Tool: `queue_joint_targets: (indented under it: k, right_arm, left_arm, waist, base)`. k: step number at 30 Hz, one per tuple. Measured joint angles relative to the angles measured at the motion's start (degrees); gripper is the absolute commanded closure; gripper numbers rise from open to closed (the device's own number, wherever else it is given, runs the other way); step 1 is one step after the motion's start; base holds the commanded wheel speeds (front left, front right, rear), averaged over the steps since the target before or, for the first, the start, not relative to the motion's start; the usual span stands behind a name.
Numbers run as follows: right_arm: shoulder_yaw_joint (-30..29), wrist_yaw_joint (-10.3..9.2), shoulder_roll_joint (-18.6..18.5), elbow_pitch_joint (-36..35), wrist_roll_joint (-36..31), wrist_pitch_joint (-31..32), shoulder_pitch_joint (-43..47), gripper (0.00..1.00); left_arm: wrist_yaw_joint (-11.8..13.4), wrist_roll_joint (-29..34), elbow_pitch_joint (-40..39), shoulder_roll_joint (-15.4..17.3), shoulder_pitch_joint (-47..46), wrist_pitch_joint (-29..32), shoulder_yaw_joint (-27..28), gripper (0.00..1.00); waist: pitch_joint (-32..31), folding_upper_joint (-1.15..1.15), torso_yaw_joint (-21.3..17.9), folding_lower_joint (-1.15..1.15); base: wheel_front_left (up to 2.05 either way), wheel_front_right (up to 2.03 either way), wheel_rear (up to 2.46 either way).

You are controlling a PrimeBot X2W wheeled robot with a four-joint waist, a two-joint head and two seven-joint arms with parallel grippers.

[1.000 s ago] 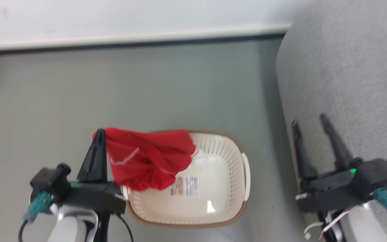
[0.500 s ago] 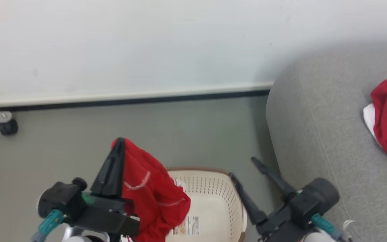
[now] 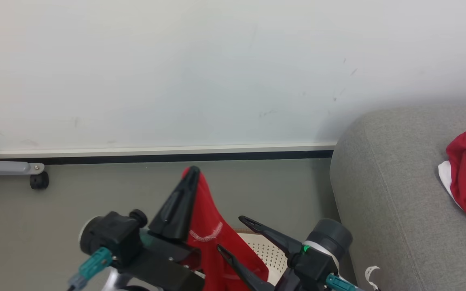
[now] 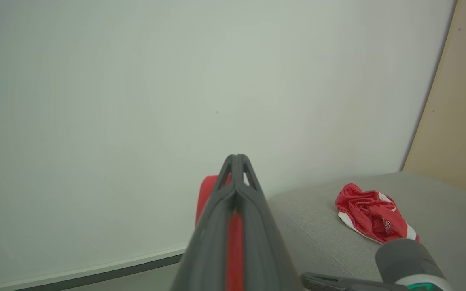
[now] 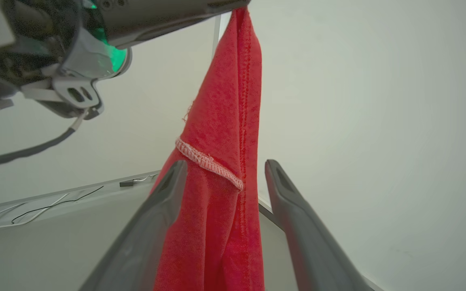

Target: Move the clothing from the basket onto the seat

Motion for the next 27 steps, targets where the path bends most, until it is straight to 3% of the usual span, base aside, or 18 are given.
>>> queue_joint_targets:
  k: [10,11,12,18,19,20,21,22,27]
  right_arm:
    - [1.1,0.0,-0.9,1.4,3.1,1.5,-2.6,0.0]
    - [1.2,0.0,-1.2,1.6,3.4,1.8,-2.6,0.26]
    - [1.5,0.0,-1.5,1.7,3.8,2.0,-2.6,1.0]
    - [3.0,0.01,-2.0,1.7,7.1,2.5,-2.5,1.0]
    - [3.0,0.01,-2.0,1.6,7.4,2.5,-2.5,1.0]
    - [2.8,0.01,-2.2,1.3,7.7,2.5,-2.5,1.0]
    - [2.5,0.01,-2.4,1.1,8.0,2.6,-2.5,1.0]
    - [1.9,0.01,-2.7,0.8,8.1,2.6,-2.4,1.0]
    - [-1.1,-0.3,-5.3,-2.0,8.6,2.8,-1.0,1.0]
  left_arm:
    - [-0.1,-0.3,-5.3,-1.4,0.8,5.7,-7.4,1.0]
    - [-0.1,-0.6,-5.8,-1.4,1.1,6.2,-8.0,1.0]
    - [-0.1,-0.7,-6.2,-1.4,1.2,6.7,-8.4,1.0]
    - [1.5,-0.6,-6.5,-1.3,2.5,8.1,-6.8,1.0]
    - [1.8,-0.6,-6.5,-1.2,2.7,8.3,-6.3,0.85]
    - [2.0,-0.9,-6.5,-1.2,2.9,8.2,-5.8,0.59]
    - [1.9,-1.7,-6.5,-1.3,3.1,8.1,-5.3,0.07]
    - [1.9,-1.9,-6.3,-1.1,3.3,8.0,-4.9,0.0]
    - [1.5,-2.4,-5.9,0.0,5.7,7.3,-4.3,0.0]
  waist:
    - [-0.9,0.01,0.2,0.01]
    - [-1.0,0.01,0.2,0.01]
    - [-1.0,0.01,0.2,0.01]
    - [-0.9,0.01,-0.6,0.01]
    - [-0.9,0.01,-0.9,0.01]
    - [-0.9,0.01,-1.3,0.01]
    - [-0.9,0.01,-1.7,0.01]
    - [-0.9,0.01,-2.1,0.01]
    - [-0.9,0.01,-4.4,0.01]
  base:
    - [0.0,0.0,0.0]
    - [0.0,0.0,0.0]
    - [0.0,0.0,0.0]
    - [0.0,0.0,0.0]
    - [0.0,0.0,0.0]
    - [0.0,0.0,0.0]
    - [0.0,0.0,0.0]
    - [0.0,0.0,0.0]
    - [0.0,0.0,0.0]
